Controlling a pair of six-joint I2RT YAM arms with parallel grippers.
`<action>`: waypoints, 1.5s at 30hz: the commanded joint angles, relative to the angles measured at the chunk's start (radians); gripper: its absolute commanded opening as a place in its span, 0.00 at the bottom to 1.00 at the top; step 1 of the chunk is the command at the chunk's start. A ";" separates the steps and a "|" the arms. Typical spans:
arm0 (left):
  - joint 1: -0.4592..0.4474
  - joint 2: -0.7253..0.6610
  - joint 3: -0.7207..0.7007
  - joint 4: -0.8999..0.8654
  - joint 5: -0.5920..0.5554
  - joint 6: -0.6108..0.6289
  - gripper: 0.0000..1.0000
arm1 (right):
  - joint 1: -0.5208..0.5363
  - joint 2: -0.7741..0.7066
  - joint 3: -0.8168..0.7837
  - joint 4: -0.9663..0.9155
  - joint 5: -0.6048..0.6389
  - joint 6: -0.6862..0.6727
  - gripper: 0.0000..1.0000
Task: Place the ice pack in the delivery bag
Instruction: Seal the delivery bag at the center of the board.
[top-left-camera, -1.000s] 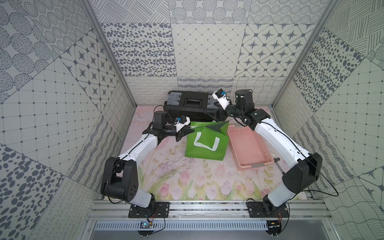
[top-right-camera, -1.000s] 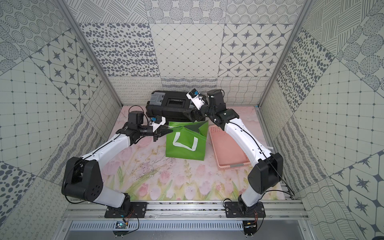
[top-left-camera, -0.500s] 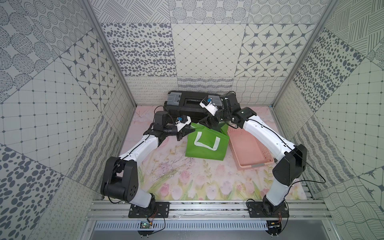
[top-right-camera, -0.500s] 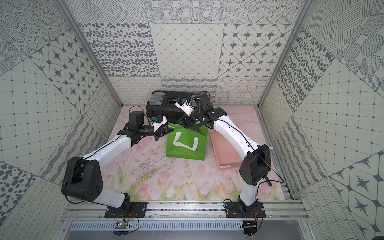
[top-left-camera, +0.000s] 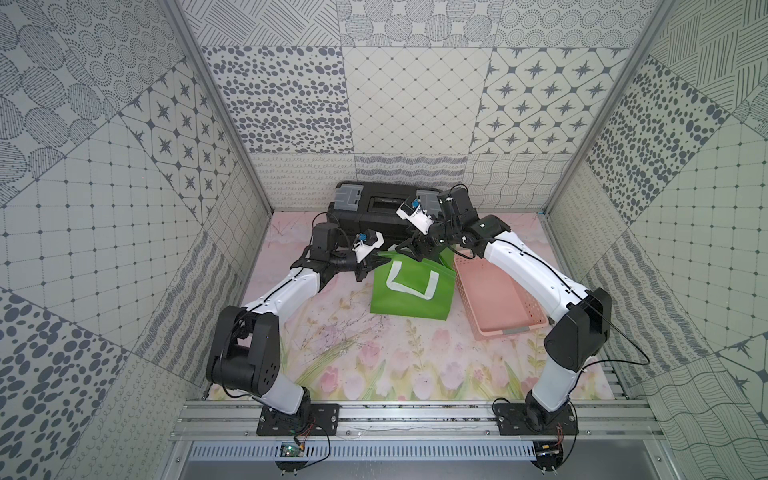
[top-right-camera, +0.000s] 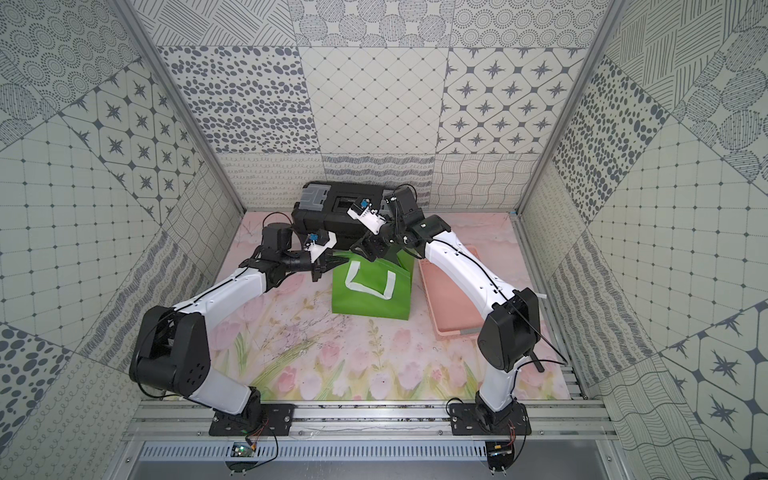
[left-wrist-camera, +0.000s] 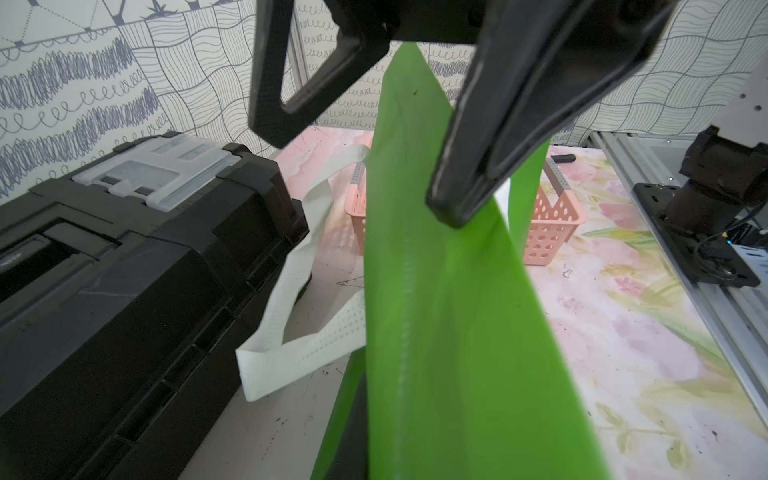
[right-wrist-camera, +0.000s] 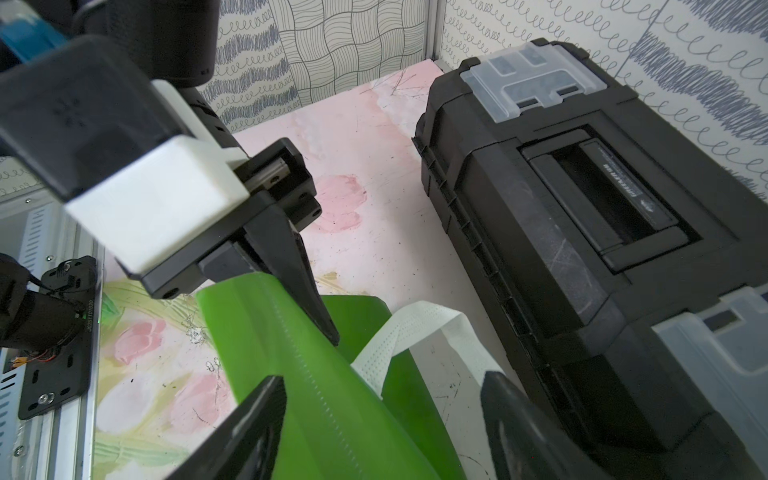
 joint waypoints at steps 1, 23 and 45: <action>-0.002 0.007 0.016 0.017 -0.015 -0.012 0.00 | 0.006 0.013 -0.010 0.014 -0.016 -0.013 0.80; 0.014 -0.026 0.021 -0.095 -0.012 0.030 0.08 | 0.012 0.086 -0.058 0.020 0.182 -0.048 0.71; 0.033 -0.087 0.124 -0.176 -0.003 -0.163 0.77 | 0.011 0.082 -0.071 0.060 0.195 -0.041 0.69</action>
